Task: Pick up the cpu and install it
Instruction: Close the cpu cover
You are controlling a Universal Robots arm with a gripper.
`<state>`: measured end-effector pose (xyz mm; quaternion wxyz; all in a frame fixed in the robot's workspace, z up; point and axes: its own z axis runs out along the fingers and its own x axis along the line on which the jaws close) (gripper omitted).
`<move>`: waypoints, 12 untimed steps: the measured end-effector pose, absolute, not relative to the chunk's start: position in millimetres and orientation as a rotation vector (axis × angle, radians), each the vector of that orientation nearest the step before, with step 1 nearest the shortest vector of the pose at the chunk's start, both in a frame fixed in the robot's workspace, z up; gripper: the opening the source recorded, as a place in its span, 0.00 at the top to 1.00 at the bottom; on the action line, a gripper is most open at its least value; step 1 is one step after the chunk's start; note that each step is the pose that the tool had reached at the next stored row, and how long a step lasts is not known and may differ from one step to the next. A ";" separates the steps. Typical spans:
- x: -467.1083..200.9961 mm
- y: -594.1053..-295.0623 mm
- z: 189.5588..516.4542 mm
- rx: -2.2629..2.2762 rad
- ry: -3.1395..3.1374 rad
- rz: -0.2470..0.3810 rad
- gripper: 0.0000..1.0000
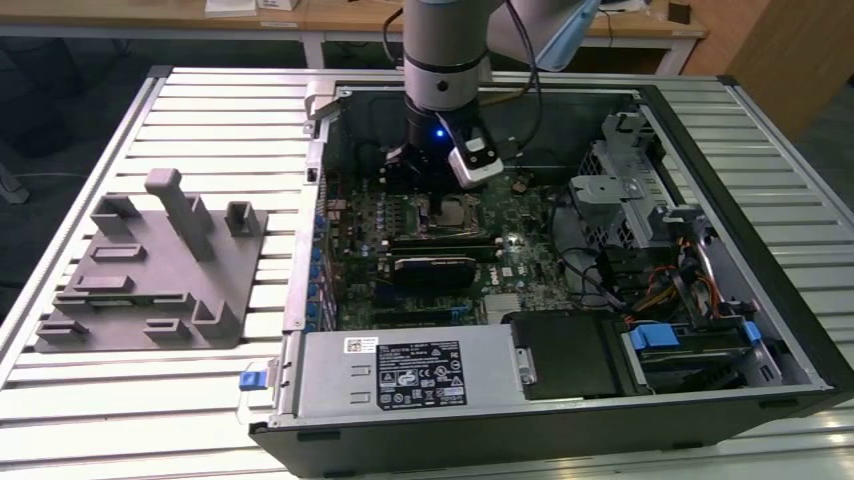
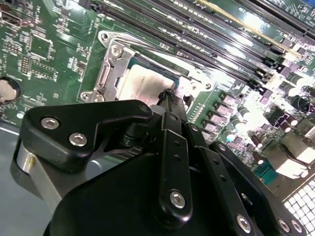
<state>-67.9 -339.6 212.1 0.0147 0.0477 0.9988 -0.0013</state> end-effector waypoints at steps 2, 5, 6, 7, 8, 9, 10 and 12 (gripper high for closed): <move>-69.6 -339.7 210.8 0.148 3.109 -0.004 0.89; -72.7 -339.9 208.6 0.148 3.109 -0.004 0.89; -73.8 -340.0 207.9 0.148 3.109 -0.004 0.89; -74.7 -340.0 207.1 0.148 3.109 -0.004 0.89; -75.4 -340.1 206.2 0.148 3.109 -0.004 0.89; -75.8 -340.3 205.2 0.147 3.109 -0.004 0.89; -75.9 -340.4 204.3 0.147 3.109 -0.004 0.89; -76.0 -340.5 202.8 0.145 3.109 -0.004 0.89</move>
